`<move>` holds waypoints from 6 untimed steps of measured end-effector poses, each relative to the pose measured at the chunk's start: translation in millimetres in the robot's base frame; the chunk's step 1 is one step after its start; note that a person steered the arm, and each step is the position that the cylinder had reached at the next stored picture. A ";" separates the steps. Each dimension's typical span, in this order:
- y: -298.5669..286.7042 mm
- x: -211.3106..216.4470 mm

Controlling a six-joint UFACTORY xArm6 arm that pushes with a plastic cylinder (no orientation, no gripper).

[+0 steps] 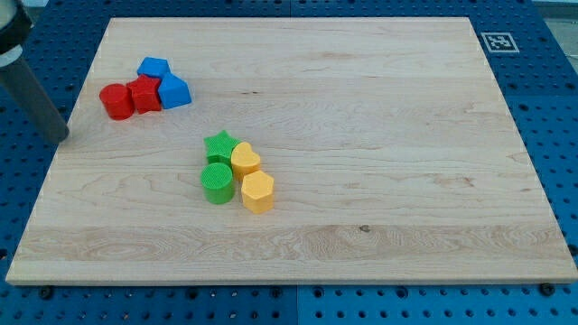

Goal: Nudge the group of blocks to right and up a bit

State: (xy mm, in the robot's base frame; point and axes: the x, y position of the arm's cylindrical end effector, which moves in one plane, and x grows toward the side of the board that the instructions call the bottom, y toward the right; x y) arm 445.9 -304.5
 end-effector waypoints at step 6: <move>61.9 -44.8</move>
